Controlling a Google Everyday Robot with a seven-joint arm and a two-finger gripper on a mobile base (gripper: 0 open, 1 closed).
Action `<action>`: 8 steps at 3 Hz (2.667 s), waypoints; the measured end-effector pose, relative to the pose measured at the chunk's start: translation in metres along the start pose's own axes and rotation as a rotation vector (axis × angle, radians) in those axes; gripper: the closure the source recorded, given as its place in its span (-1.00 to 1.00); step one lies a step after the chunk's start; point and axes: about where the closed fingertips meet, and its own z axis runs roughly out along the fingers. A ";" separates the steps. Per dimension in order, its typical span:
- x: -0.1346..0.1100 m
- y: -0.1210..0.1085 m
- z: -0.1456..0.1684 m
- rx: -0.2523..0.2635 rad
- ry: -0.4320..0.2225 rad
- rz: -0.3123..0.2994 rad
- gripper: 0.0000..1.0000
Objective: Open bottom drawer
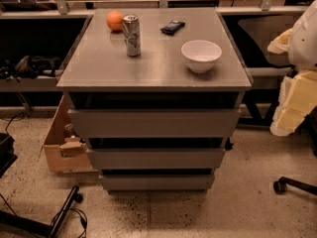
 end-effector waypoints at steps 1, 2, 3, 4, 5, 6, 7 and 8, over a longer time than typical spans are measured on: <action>0.000 0.000 0.000 0.000 0.000 0.000 -1.00; 0.000 0.005 0.021 -0.015 0.027 0.014 -1.00; -0.005 0.018 0.067 -0.013 0.054 0.007 -1.00; 0.002 0.034 0.147 -0.015 0.090 0.014 -1.00; 0.014 0.049 0.245 -0.033 0.134 0.025 -1.00; 0.019 0.047 0.324 -0.027 0.117 0.046 -1.00; 0.022 0.045 0.385 -0.042 0.083 0.072 -1.00; 0.022 0.046 0.386 -0.044 0.083 0.072 -1.00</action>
Offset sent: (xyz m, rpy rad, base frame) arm 0.0052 0.0112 -0.0665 -0.0502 0.0916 -0.0476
